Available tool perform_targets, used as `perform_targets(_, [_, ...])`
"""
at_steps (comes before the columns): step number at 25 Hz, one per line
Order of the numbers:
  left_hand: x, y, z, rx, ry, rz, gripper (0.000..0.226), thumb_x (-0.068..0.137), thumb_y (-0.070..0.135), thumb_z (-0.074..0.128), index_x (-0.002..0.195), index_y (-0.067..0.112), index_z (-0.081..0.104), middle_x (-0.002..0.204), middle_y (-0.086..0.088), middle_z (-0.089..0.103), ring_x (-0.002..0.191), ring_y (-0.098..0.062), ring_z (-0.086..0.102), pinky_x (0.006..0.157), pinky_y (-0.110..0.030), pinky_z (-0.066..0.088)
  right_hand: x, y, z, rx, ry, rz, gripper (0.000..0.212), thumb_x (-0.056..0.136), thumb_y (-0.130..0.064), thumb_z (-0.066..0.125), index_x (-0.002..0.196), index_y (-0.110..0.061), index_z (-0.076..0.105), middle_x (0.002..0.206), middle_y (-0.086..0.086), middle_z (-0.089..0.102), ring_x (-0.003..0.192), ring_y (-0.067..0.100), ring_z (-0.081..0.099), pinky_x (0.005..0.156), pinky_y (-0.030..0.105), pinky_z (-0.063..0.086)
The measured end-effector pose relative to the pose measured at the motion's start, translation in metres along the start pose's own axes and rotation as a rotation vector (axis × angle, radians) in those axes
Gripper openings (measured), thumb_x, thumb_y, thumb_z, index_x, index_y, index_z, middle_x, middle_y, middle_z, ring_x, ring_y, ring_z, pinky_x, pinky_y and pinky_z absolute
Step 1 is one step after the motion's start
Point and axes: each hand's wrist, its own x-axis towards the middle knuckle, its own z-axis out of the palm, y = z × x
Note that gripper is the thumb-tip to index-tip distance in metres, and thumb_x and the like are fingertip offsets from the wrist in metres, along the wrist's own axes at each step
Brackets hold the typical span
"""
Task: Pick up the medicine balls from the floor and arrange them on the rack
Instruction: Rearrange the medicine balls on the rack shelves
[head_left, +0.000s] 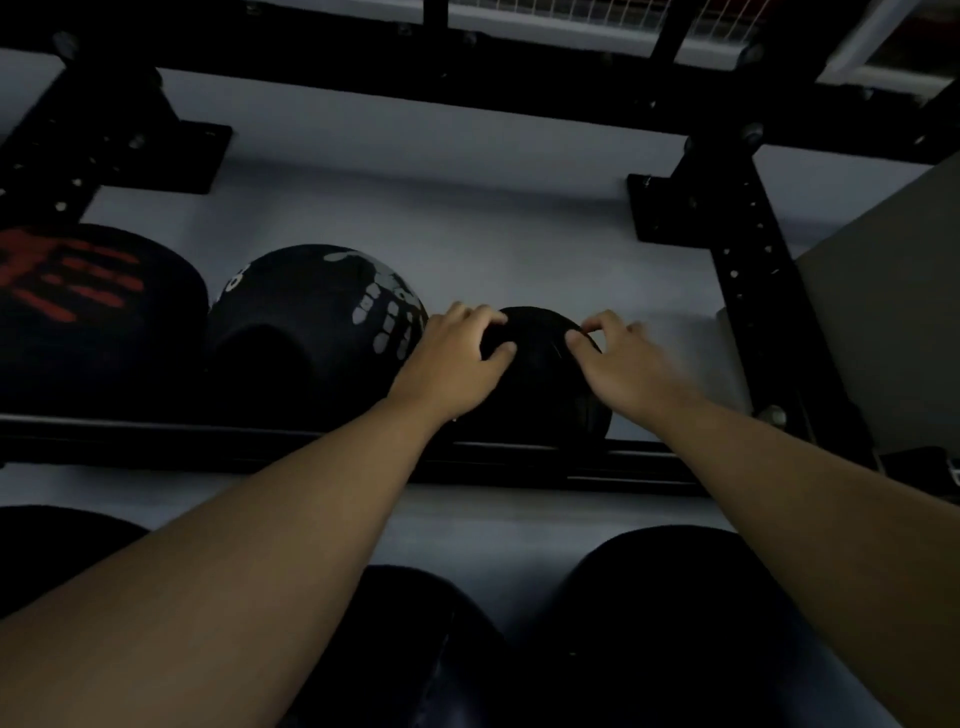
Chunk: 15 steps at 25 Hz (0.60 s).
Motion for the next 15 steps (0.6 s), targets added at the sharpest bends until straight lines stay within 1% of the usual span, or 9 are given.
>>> perform_targets(1, [0.006, 0.004, 0.010, 0.010, -0.026, -0.051, 0.053, 0.104, 0.052, 0.049, 0.153, 0.031, 0.048, 0.158, -0.003, 0.045, 0.150, -0.031, 0.036, 0.119, -0.045, 0.035, 0.007, 0.007, 0.007, 0.056, -0.033, 0.069, 0.063, 0.104, -0.063, 0.037, 0.155, -0.025, 0.040, 0.157, 0.021, 0.039, 0.140, 0.047, 0.045, 0.116, 0.051, 0.038])
perform_targets(3, [0.019, 0.011, 0.028, -0.034, -0.062, -0.167, 0.067, 0.100, 0.068, 0.042, 0.161, 0.040, 0.034, 0.171, 0.000, 0.028, 0.158, -0.035, 0.022, 0.126, -0.055, 0.026, 0.019, 0.018, 0.018, 0.230, -0.113, 0.190, 0.083, 0.100, -0.074, 0.030, 0.166, -0.025, 0.022, 0.168, 0.021, 0.029, 0.148, 0.046, 0.039, 0.122, 0.055, 0.034])
perform_targets(5, [0.024, 0.014, 0.042, -0.090, -0.031, -0.235, 0.079, 0.091, 0.081, 0.043, 0.160, 0.044, 0.030, 0.174, 0.002, 0.022, 0.159, -0.036, 0.019, 0.126, -0.059, 0.023, 0.029, 0.024, 0.028, 0.406, -0.175, 0.248, 0.095, 0.094, -0.083, 0.029, 0.168, -0.025, 0.014, 0.170, 0.019, 0.031, 0.150, 0.043, 0.041, 0.121, 0.055, 0.036])
perform_targets(7, [0.025, 0.014, 0.053, -0.091, 0.047, -0.231, 0.086, 0.083, 0.087, 0.048, 0.157, 0.045, 0.034, 0.170, 0.003, 0.026, 0.157, -0.035, 0.022, 0.124, -0.058, 0.024, 0.037, 0.029, 0.034, 0.542, -0.192, 0.255, 0.102, 0.088, -0.088, 0.035, 0.168, -0.027, 0.016, 0.168, 0.017, 0.037, 0.148, 0.040, 0.044, 0.118, 0.050, 0.040])
perform_targets(9, [0.024, 0.011, 0.057, -0.106, 0.102, -0.217, 0.089, 0.077, 0.090, 0.051, 0.153, 0.046, 0.038, 0.167, 0.005, 0.032, 0.155, -0.032, 0.026, 0.123, -0.057, 0.026, 0.042, 0.032, 0.039, 0.605, -0.178, 0.248, 0.106, 0.084, -0.090, 0.041, 0.167, -0.025, 0.021, 0.165, 0.015, 0.042, 0.145, 0.038, 0.047, 0.108, 0.045, 0.045])
perform_targets(10, [0.024, 0.009, 0.058, -0.115, 0.118, -0.213, 0.089, 0.076, 0.090, 0.052, 0.152, 0.046, 0.040, 0.166, 0.005, 0.034, 0.154, -0.031, 0.027, 0.123, -0.056, 0.027, 0.045, 0.032, 0.042, 0.613, -0.162, 0.249, 0.107, 0.083, -0.090, 0.043, 0.165, -0.023, 0.024, 0.163, 0.015, 0.044, 0.142, 0.038, 0.050, 0.106, 0.043, 0.046])
perform_targets(12, [0.024, 0.005, 0.058, -0.137, 0.143, -0.203, 0.086, 0.078, 0.087, 0.055, 0.152, 0.044, 0.041, 0.164, 0.004, 0.036, 0.153, -0.028, 0.030, 0.124, -0.055, 0.030, 0.050, 0.029, 0.046, 0.599, -0.133, 0.246, 0.109, 0.081, -0.090, 0.045, 0.164, -0.021, 0.028, 0.159, 0.016, 0.047, 0.137, 0.038, 0.053, 0.111, 0.048, 0.048])
perform_targets(13, [0.023, 0.004, 0.058, -0.155, 0.156, -0.197, 0.085, 0.080, 0.084, 0.057, 0.153, 0.042, 0.042, 0.163, 0.002, 0.037, 0.153, -0.027, 0.031, 0.124, -0.054, 0.031, 0.053, 0.027, 0.047, 0.594, -0.123, 0.238, 0.109, 0.080, -0.089, 0.045, 0.163, -0.020, 0.030, 0.157, 0.016, 0.049, 0.135, 0.038, 0.055, 0.111, 0.051, 0.049])
perform_targets(15, [0.021, -0.001, 0.060, -0.182, 0.197, -0.182, 0.084, 0.084, 0.079, 0.058, 0.154, 0.036, 0.042, 0.162, 0.000, 0.038, 0.151, -0.024, 0.033, 0.123, -0.050, 0.034, 0.056, 0.023, 0.048, 0.591, -0.117, 0.214, 0.108, 0.079, -0.088, 0.047, 0.162, -0.019, 0.034, 0.153, 0.015, 0.052, 0.130, 0.038, 0.058, 0.109, 0.052, 0.052])
